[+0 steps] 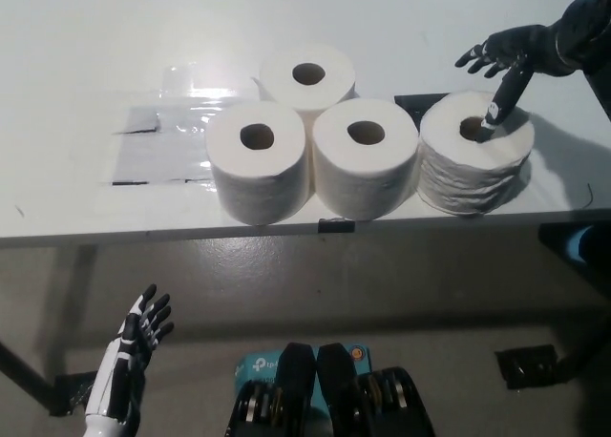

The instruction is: A few rolls of toilet paper are kept infront of the robot and the robot uses its right hand to lift one of the rolls and and places it on top of the other rolls to stack it.

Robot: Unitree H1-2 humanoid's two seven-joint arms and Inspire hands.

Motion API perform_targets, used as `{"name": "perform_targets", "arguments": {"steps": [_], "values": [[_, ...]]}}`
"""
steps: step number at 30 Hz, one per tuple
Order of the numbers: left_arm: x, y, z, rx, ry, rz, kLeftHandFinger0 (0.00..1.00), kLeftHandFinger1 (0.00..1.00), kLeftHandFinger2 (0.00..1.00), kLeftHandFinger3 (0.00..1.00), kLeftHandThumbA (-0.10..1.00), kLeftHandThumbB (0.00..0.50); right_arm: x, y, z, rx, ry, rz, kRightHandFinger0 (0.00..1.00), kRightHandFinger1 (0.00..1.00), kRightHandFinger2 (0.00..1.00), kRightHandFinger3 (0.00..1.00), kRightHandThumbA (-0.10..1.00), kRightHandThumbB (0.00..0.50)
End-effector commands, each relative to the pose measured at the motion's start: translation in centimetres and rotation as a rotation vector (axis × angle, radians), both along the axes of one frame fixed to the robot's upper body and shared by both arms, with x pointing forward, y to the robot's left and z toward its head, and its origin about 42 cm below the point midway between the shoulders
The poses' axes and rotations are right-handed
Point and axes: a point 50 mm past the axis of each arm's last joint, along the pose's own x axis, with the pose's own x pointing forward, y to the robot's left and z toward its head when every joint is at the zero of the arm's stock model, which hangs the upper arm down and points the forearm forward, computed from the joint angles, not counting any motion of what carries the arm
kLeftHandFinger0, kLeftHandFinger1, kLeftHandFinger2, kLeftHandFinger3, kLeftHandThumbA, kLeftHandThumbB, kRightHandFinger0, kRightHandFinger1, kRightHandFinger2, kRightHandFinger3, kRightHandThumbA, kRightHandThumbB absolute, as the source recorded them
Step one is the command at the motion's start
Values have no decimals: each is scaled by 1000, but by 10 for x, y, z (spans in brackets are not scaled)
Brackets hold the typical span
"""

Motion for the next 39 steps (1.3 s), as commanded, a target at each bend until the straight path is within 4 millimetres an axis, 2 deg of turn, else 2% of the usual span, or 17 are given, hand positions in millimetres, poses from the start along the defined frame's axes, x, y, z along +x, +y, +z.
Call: {"name": "perform_targets", "arguments": {"steps": [1, 4, 5, 9, 11, 20, 28, 32, 37, 39], "values": [[1, 1, 10, -1, -58, -19, 1000, 1000, 1000, 1000, 980, 129, 3, 2, 69, 5, -96, 33, 1000, 1000, 1000, 1000, 1000, 366], [0, 1, 10, -5, -59, -22, 1000, 1000, 1000, 1000, 978, 126, 3, 3, 73, 17, -92, 36, 1000, 1000, 1000, 1000, 1000, 356], [0, 1, 10, -5, -59, -25, 1000, 1000, 1000, 1000, 978, 125, 3, 2, 73, 16, -93, 25, 1000, 1000, 1000, 1000, 1000, 376], [0, 1, 10, -3, -63, -23, 1000, 1000, 1000, 1000, 977, 122, 3, 2, 74, 17, -91, 25, 1000, 1000, 1000, 1000, 1000, 390], [0, 0, 10, -7, -60, -23, 1000, 1000, 1000, 1000, 974, 126, 3, 3, 72, 6, -87, 40, 1000, 1000, 1000, 1000, 1000, 366], [0, 0, 10, -5, -67, -23, 1000, 1000, 1000, 1000, 980, 130, 4, 2, 56, 21, -74, 16, 1000, 1000, 1000, 1000, 1000, 350], [-1, -2, 9, -12, -57, -27, 1000, 1000, 1000, 1000, 981, 128, 5, 1, 41, -3, -74, -15, 1000, 1000, 1000, 1000, 1000, 380], [-3, -2, 8, -15, -58, -31, 1000, 1000, 1000, 1000, 986, 110, 6, 3, 32, -26, -85, -26, 1000, 1000, 1000, 1000, 1000, 406], [-4, -4, 9, -11, -62, -30, 1000, 1000, 1000, 1000, 989, 123, 6, 8, 26, -20, -91, 26, 1000, 1000, 1000, 1000, 1000, 337], [-4, -4, 9, -12, -64, -28, 1000, 1000, 1000, 1000, 997, 119, 6, 9, 24, -5, -106, 35, 1000, 1000, 1000, 1000, 1000, 328]]}}
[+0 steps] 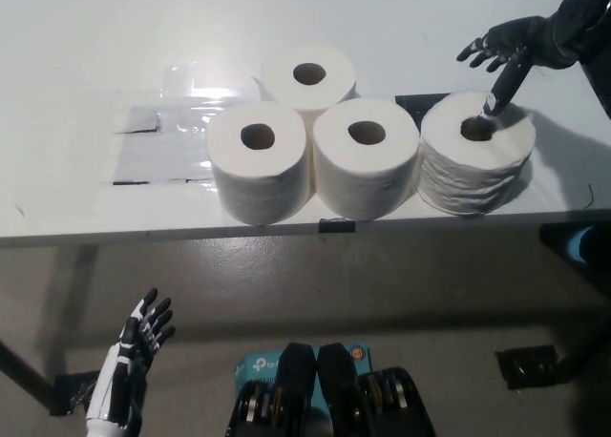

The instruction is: A few rolls of toilet paper are kept infront of the robot and the robot uses its right hand to lift one of the rolls and and places it on top of the other rolls to stack it.

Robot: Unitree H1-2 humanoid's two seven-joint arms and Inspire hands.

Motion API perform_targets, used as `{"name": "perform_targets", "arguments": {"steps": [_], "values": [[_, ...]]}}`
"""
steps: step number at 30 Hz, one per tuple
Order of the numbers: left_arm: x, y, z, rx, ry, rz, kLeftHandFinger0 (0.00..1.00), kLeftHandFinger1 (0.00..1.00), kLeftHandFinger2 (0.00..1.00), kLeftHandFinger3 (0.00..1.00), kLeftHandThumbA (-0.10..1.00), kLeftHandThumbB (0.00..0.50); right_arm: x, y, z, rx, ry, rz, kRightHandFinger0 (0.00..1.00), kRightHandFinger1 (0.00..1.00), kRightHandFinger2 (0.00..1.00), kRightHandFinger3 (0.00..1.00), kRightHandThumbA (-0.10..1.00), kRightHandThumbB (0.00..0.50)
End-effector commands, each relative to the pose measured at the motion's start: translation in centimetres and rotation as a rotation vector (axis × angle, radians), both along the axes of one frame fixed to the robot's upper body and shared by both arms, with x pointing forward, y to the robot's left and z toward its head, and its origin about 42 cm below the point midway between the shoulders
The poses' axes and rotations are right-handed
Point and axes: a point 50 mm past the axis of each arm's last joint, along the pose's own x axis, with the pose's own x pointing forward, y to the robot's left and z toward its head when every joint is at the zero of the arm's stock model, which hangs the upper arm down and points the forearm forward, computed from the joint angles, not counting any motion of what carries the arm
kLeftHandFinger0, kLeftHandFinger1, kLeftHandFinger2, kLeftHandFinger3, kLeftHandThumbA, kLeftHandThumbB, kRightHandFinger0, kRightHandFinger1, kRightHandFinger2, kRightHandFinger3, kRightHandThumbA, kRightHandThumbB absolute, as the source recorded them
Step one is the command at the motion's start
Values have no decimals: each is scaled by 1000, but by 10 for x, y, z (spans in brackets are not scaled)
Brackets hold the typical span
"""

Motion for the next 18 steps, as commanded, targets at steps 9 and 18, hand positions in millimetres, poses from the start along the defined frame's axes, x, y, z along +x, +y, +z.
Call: {"name": "perform_targets", "arguments": {"steps": [9, 18], "values": [[-1, -4, 11, -6, -70, -31, 1000, 1000, 1000, 1000, 1000, 110, 4, 9, 12, -50, -127, 50, 1000, 1000, 1000, 1000, 1000, 338], [-1, -3, 11, -1, -69, -32, 1000, 1000, 1000, 1000, 1000, 115, 3, 10, -4, -106, -119, 74, 1000, 1000, 1000, 1000, 963, 311]]}}
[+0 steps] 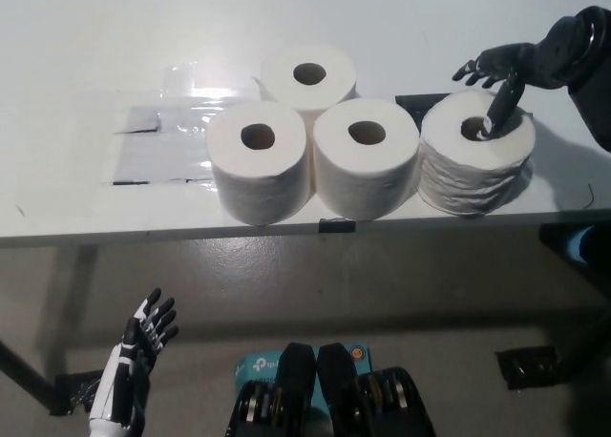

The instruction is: A few rolls of toilet paper are kept infront of the robot and the robot uses its right hand to lift one of the rolls and and places it on top of the other rolls to stack it.

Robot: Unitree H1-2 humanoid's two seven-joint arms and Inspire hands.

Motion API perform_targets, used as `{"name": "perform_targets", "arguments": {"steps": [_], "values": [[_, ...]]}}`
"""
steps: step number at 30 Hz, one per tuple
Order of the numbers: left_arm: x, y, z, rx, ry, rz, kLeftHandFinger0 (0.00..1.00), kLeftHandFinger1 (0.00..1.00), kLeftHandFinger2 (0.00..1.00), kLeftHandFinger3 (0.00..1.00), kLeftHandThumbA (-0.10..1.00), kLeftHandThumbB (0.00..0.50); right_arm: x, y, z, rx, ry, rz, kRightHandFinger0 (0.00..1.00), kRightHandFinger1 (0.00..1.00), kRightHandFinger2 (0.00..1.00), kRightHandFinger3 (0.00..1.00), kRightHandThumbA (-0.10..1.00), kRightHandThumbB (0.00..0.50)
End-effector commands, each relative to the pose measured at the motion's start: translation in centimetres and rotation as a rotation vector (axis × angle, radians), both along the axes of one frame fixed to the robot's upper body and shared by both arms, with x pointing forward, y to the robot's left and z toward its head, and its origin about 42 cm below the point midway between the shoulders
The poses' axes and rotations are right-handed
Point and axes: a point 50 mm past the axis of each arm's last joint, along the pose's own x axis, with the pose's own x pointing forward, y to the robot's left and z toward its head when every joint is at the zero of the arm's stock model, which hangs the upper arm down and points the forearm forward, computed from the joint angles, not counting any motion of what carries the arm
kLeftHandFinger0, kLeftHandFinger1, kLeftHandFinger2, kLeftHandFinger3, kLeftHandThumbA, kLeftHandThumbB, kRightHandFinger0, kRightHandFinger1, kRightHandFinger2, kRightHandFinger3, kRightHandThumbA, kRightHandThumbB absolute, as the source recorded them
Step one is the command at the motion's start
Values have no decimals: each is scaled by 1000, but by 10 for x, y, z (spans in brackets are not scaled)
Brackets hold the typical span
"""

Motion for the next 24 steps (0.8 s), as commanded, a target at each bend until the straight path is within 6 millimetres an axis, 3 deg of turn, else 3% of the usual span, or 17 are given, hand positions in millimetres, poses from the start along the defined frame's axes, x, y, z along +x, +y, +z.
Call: {"name": "perform_targets", "arguments": {"steps": [1, 4, 10, 12, 16, 20, 21, 24], "values": [[-2, -2, 10, -8, -67, -26, 1000, 1000, 1000, 1000, 1000, 105, 5, 8, 24, -27, -88, 45, 1000, 1000, 1000, 1000, 948, 307], [-2, -2, 10, -13, -69, -25, 1000, 1000, 1000, 1000, 1000, 117, 4, 7, 17, -18, -77, 38, 1000, 1000, 1000, 1000, 870, 298], [-2, -2, 9, -11, -69, -23, 1000, 1000, 1000, 1000, 1000, 125, 3, 6, 3, 83, -53, -73, 1000, 1000, 1000, 1000, 612, 352], [-4, -2, 8, -11, -66, -26, 1000, 1000, 1000, 1000, 1000, 129, 3, 8, -4, 36, -80, -63, 1000, 1000, 1000, 1000, 644, 374], [-5, -4, 7, -20, -59, -25, 1000, 1000, 1000, 1000, 1000, 130, 3, 12, -11, 5, -137, -33, 1000, 1000, 1000, 1000, 610, 350], [-5, -3, 7, -11, -59, -22, 1000, 1000, 1000, 1000, 1000, 119, 2, 18, -18, -73, -173, -7, 1000, 1000, 1000, 1000, 659, 368], [-5, -3, 7, -16, -59, -20, 1000, 1000, 1000, 1000, 1000, 126, 2, 18, -23, -77, -171, -22, 1000, 1000, 1000, 1000, 617, 392], [-5, -2, 7, -13, -59, -21, 1000, 1000, 1000, 1000, 1000, 127, 1, 18, -31, -100, -181, -32, 1000, 1000, 1000, 1000, 547, 391]]}}
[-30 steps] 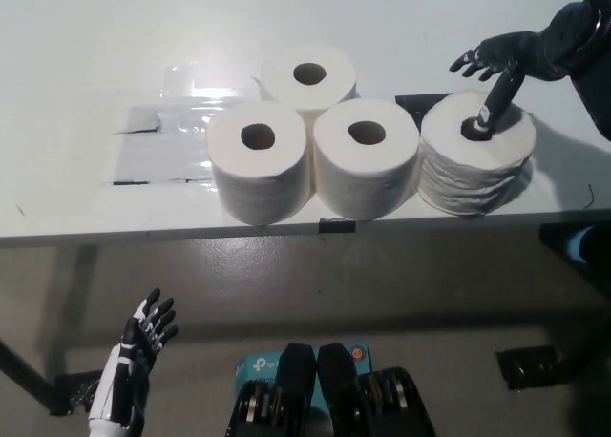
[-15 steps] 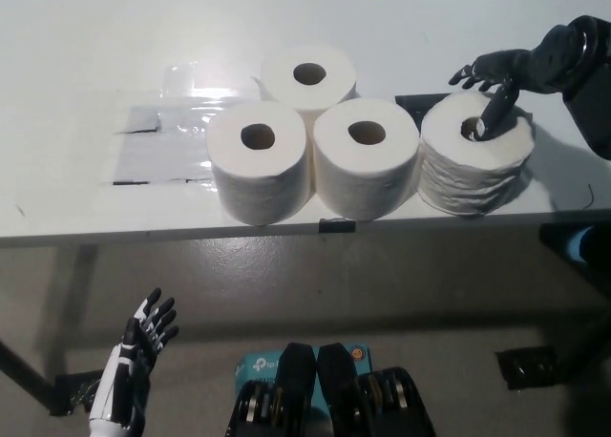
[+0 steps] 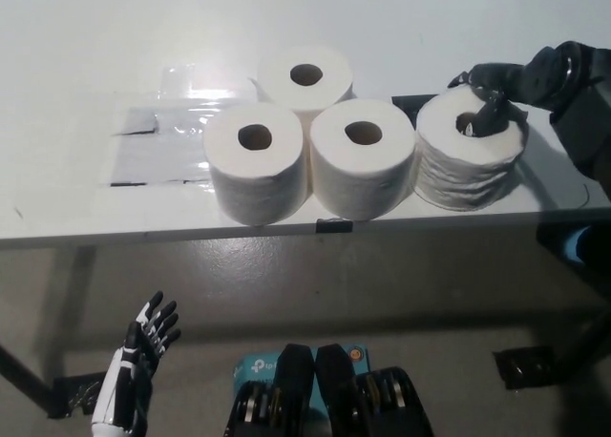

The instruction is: A few rolls of toilet paper are kept infront of the robot and the robot uses its right hand to lift one of the rolls and and places it on top of the other rolls to stack it.

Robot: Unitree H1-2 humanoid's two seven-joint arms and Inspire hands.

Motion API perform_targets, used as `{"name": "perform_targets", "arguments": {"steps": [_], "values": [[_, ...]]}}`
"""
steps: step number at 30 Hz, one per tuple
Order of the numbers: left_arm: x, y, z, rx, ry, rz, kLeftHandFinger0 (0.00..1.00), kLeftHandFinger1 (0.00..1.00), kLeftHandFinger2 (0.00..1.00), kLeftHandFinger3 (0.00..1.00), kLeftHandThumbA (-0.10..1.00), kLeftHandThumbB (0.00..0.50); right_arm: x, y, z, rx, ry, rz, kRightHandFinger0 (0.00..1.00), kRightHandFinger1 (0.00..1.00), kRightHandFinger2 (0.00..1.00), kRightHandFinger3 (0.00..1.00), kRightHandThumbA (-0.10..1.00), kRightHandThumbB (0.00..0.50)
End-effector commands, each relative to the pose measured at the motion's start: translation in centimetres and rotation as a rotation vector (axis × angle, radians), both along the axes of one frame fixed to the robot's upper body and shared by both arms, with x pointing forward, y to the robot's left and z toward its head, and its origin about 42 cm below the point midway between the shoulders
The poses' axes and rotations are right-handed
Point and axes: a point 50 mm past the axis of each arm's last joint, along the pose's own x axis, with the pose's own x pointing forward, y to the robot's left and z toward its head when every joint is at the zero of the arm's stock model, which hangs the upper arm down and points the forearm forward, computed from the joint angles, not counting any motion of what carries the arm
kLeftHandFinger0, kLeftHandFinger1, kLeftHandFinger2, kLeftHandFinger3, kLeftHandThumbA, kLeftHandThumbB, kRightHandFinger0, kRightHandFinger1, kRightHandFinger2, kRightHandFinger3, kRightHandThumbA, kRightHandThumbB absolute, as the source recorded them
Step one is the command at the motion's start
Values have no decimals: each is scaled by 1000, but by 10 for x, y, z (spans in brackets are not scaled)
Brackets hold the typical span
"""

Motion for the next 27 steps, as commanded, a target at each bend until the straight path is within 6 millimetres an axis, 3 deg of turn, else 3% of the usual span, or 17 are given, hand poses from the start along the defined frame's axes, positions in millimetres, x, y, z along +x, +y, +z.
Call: {"name": "perform_targets", "arguments": {"steps": [1, 2, 4, 5, 6, 7, 8, 9, 10, 12, 14, 17, 18, 19, 21, 22, 27], "values": [[-1, 0, 10, -1, -64, -22, 1000, 1000, 1000, 1000, 1000, 126, 1, 5, -4, -75, -96, -8, 931, 1000, 1000, 1000, 518, 384], [-1, 0, 10, -1, -64, -22, 1000, 1000, 1000, 1000, 1000, 127, 1, 5, -8, -90, -104, -8, 770, 830, 957, 1000, 466, 358], [0, 0, 10, -7, -64, -21, 1000, 1000, 1000, 1000, 1000, 131, -1, 3, -16, -105, -126, -19, 341, 470, 647, 1000, 399, 272], [0, 0, 11, -9, -64, -20, 1000, 1000, 1000, 1000, 1000, 132, -1, 3, -19, -107, -142, -28, 200, 307, 465, 814, 398, 207], [0, 0, 11, -9, -64, -18, 1000, 1000, 1000, 1000, 1000, 132, -1, 3, -21, -111, -154, -31, 140, 240, 402, 747, 417, 191], [1, 1, 11, -13, -65, -16, 1000, 1000, 1000, 1000, 1000, 133, -3, 1, -26, -121, -171, -31, 49, 172, 358, 727, 497, 99], [1, 1, 12, -11, -66, -14, 1000, 1000, 1000, 1000, 1000, 134, -3, -1, -29, -134, -181, -25, 318, 452, 623, 782, 542, 39], [2, 1, 12, -5, -69, -15, 1000, 1000, 1000, 1000, 1000, 135, -5, -5, -33, -140, -181, -33, 741, 840, 938, 1000, 619, 4], [2, 2, 12, -2, -70, -17, 1000, 1000, 1000, 1000, 1000, 134, -6, -8, -37, -132, -176, -46, 893, 984, 1000, 1000, 648, 0], [3, 2, 12, -4, -75, -18, 1000, 1000, 1000, 1000, 1000, 133, -7, -15, -42, -94, -172, -70, 626, 724, 850, 1000, 685, 0], [3, 3, 11, -8, -75, -16, 1000, 1000, 1000, 1000, 1000, 132, -10, -27, -49, -57, -139, -90, 152, 330, 483, 528, 742, 6], [3, 4, 12, -12, -79, -10, 1000, 1000, 1000, 1000, 1000, 141, -13, -38, -55, -49, -109, -110, 0, 158, 426, 479, 793, 11], [3, 4, 12, -11, -78, -8, 1000, 1000, 1000, 1000, 1000, 142, -14, -41, -56, -48, -101, -118, 0, 229, 531, 552, 792, 13], [4, 4, 12, -13, -78, -6, 1000, 1000, 1000, 1000, 1000, 145, -14, -44, -57, -44, -98, -123, 112, 422, 734, 693, 797, 10], [5, 4, 12, -15, -80, -8, 1000, 1000, 1000, 1000, 1000, 146, -16, -53, -60, 1, -88, -143, 133, 557, 865, 651, 781, 0], [5, 3, 12, -14, -82, -7, 1000, 1000, 1000, 1000, 1000, 148, -18, -59, -63, 40, -83, -166, 108, 576, 887, 609, 766, 2], [6, 5, 14, -6, -84, -8, 1000, 1000, 1000, 1000, 1000, 157, -29, -84, -81, 302, -79, -274, 76, 484, 809, 814, 714, 0]]}}
